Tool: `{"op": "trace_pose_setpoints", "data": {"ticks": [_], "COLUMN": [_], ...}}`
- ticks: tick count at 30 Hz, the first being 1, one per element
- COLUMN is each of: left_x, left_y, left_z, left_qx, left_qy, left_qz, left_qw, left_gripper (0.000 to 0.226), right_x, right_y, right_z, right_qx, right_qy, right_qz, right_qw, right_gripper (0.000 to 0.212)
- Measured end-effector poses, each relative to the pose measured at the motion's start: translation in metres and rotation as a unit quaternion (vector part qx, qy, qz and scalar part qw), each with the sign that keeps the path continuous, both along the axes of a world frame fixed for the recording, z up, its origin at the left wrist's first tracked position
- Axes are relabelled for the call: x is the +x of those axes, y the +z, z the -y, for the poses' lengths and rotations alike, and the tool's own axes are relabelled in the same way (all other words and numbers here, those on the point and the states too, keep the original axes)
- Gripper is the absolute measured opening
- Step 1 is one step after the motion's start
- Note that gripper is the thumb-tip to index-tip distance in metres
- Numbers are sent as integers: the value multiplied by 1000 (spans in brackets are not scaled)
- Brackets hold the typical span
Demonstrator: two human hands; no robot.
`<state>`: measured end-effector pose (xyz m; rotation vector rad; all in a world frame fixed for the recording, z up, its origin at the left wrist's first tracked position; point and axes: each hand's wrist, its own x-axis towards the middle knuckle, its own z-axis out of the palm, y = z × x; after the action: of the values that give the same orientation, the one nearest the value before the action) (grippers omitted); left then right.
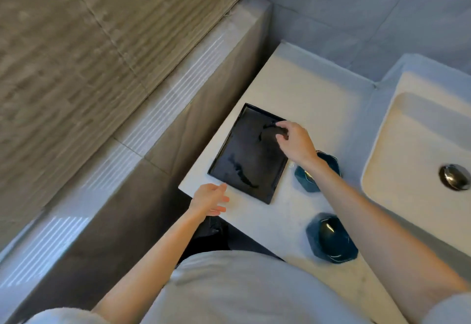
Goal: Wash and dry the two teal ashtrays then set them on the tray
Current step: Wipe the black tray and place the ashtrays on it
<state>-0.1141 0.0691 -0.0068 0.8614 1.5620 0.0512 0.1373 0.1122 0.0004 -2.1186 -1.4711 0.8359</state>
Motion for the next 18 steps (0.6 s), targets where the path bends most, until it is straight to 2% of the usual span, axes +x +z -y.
{"op": "trace_pose_setpoints", "data": {"ticks": [2, 5, 12, 18], "left_x": [-6, -5, 14, 29], "left_y": [-7, -11, -26, -32], "left_z": [-10, -15, -9, -10], "left_qx": [-35, -93, -93, -45], "left_qy": [-10, 31, 58, 90], "left_qz": [9, 34, 74, 30], "left_qw": [999, 995, 991, 994], "left_gripper": [46, 39, 33, 27], "right_x": [3, 8, 14, 21], "right_y": [-14, -30, -44, -38], "right_z": [-24, -44, -58, -64], "right_qx": [-18, -39, -37, -18], "right_qy": [4, 12, -14, -17], "right_qz": [29, 62, 221, 202], "right_qw": [999, 997, 975, 979], "right_gripper": [39, 41, 34, 27]}}
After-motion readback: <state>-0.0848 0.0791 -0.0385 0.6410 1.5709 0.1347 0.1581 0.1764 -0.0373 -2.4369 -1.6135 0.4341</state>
